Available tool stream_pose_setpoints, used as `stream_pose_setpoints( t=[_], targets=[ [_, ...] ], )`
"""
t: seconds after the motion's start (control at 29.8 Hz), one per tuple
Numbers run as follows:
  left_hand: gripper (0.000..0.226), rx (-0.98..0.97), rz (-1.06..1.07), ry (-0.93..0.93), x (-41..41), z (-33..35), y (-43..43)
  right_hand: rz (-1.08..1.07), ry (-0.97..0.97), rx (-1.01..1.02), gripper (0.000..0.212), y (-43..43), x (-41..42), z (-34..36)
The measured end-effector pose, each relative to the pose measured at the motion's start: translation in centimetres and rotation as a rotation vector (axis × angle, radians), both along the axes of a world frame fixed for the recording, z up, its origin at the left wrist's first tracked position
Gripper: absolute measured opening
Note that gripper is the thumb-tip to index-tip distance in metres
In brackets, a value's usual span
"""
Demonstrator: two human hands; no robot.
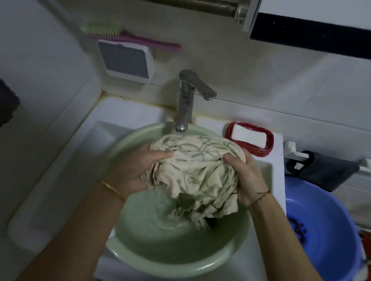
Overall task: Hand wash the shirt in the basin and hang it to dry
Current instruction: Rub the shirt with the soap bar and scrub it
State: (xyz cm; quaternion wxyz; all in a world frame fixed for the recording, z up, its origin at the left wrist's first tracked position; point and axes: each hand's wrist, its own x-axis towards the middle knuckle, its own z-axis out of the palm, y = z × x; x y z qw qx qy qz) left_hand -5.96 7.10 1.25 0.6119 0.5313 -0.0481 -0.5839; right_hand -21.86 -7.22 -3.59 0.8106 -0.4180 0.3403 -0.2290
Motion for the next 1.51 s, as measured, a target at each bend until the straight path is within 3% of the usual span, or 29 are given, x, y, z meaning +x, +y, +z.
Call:
stream_pose_setpoints(
  t=[0.1, 0.17, 0.27, 0.4, 0.5, 0.57, 0.74, 0.84, 0.94, 1.11, 1.24, 1.34, 1.41, 1.48, 1.51],
  targets=[
    [0.030, -0.001, 0.057, 0.142, -2.2, -1.5, 0.0, -0.140, 0.283, -0.317, 0.018, 0.2, 0.7, 0.3],
    [0.033, -0.025, 0.159, 0.217, -3.1, -2.7, -0.7, -0.098, 0.420, -0.606, 0.025, 1.7, 1.0, 0.6],
    [0.049, -0.034, 0.313, 0.314, -3.9, -3.7, -3.1, 0.105, 0.544, -0.856, 0.034, 6.0, 0.7, 2.4],
    [0.044, -0.079, 0.452, 0.306, -7.4, -3.4, -5.0, 0.035, 0.697, -1.209, 0.058, 8.5, 1.7, 3.0],
    [0.032, -0.098, 0.475, 0.319, -10.0, -3.9, -5.5, 0.142, 0.839, -1.130, 0.041, 4.9, 3.6, 2.5],
    [0.031, -0.031, 0.442, 0.358, -9.4, -4.0, -5.7, 0.127, 0.815, -1.038, 0.032, 3.4, 3.8, 1.9],
    [0.051, 0.014, 0.490, 0.245, -5.8, -4.9, -5.1, 0.067, 0.588, -1.185, 0.055, 7.8, 2.5, 1.8],
    [0.041, 0.038, 0.435, 0.147, -7.2, -5.1, -5.6, 0.117, 0.734, -1.098, 0.042, 4.6, 5.0, 1.7],
    [0.033, 0.033, 0.444, 0.184, -6.6, -4.3, -5.7, 0.102, 0.761, -1.032, 0.028, 2.9, 5.0, 1.0],
    [0.038, 0.067, 0.446, 0.186, -5.5, -5.5, -6.3, 0.027, 0.641, -1.111, 0.051, 6.8, 2.9, 0.8],
    [0.038, -0.016, 0.308, 0.260, -8.4, -4.4, -6.2, 0.040, 0.760, -0.877, 0.033, 1.3, 5.0, 0.3],
    [0.044, -0.053, 0.317, 0.214, -6.4, -3.9, -5.6, -0.023, 0.559, -0.590, 0.022, 0.0, 3.9, 0.4],
    [0.037, -0.043, 0.370, 0.205, -4.4, -4.4, -5.6, 0.000, 0.452, -0.669, 0.022, 1.1, 2.8, 0.5],
    [0.024, 0.038, 0.421, 0.156, -2.9, -5.5, -5.8, 0.070, 0.436, -0.899, 0.020, 3.5, 2.1, 0.6],
    [0.033, 0.075, 0.447, 0.141, -2.8, -5.7, -5.6, 0.110, 0.412, -1.017, 0.013, 5.0, 2.1, 1.0]
  ],
)
